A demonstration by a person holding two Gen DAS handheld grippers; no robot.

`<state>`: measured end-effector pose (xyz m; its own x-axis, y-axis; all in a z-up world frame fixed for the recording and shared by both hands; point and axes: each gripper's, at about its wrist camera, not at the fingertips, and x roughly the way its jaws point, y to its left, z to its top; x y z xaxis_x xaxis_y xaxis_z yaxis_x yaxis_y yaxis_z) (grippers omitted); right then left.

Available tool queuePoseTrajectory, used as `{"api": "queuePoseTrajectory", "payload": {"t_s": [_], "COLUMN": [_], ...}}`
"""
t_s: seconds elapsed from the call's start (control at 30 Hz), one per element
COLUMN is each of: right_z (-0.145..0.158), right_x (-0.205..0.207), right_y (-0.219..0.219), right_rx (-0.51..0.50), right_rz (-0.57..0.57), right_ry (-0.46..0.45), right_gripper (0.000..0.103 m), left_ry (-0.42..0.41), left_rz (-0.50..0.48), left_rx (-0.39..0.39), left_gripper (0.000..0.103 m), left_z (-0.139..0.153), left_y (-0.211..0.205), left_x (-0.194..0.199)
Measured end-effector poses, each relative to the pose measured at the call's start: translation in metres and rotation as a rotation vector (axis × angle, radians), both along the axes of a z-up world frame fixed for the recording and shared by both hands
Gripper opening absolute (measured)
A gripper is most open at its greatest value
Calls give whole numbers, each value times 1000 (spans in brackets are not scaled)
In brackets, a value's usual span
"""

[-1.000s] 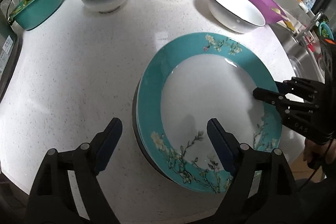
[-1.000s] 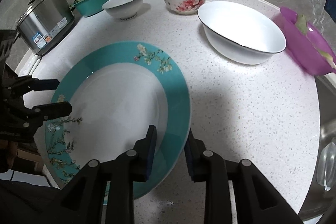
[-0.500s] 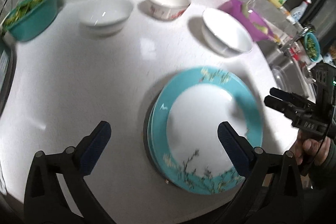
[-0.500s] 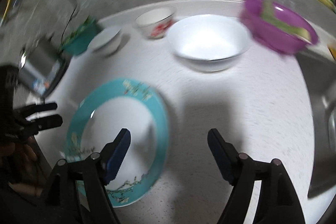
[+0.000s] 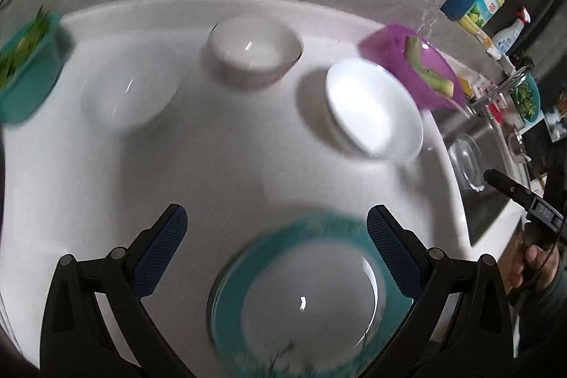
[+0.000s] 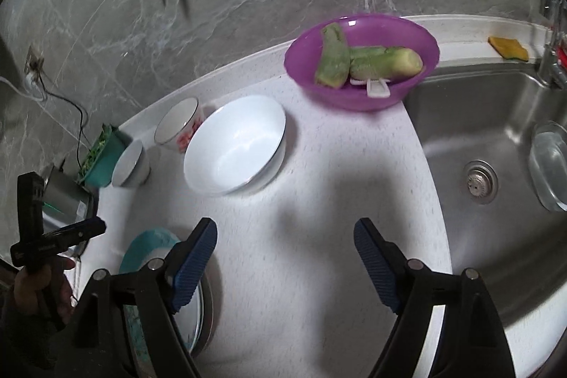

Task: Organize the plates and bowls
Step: 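Move both grippers to the rim of the large white plate, then close both grippers on the large white plate's rim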

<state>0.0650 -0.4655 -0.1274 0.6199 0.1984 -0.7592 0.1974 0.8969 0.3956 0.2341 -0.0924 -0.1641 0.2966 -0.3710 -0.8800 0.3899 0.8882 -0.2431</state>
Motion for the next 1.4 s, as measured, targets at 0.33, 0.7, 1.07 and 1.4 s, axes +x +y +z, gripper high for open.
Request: {"api": "queuePoseTrajectory", "payload": {"t_s": [0.33,0.7,1.07,1.4], "right_z": [-25,-61,-81,-80], "right_x": [85,129,147,157], "right_y": [-2,-1,7,19], "right_rx": [4,61,69,54], "right_rz": [63,59,90,119], "right_ry": [77,171,250,247], "right_gripper": [76,63,24,17], "left_ry": [5,76,147,140], "left_rz": [-93,-139,-180,-192], "left_rx": [102,150,117,133], "left_gripper": [102,93,29,10], "left_z": [-27,-76,-106,-106], "left_y": [-95,-119,-141,-151], "left_x": [87,116,119,115]}}
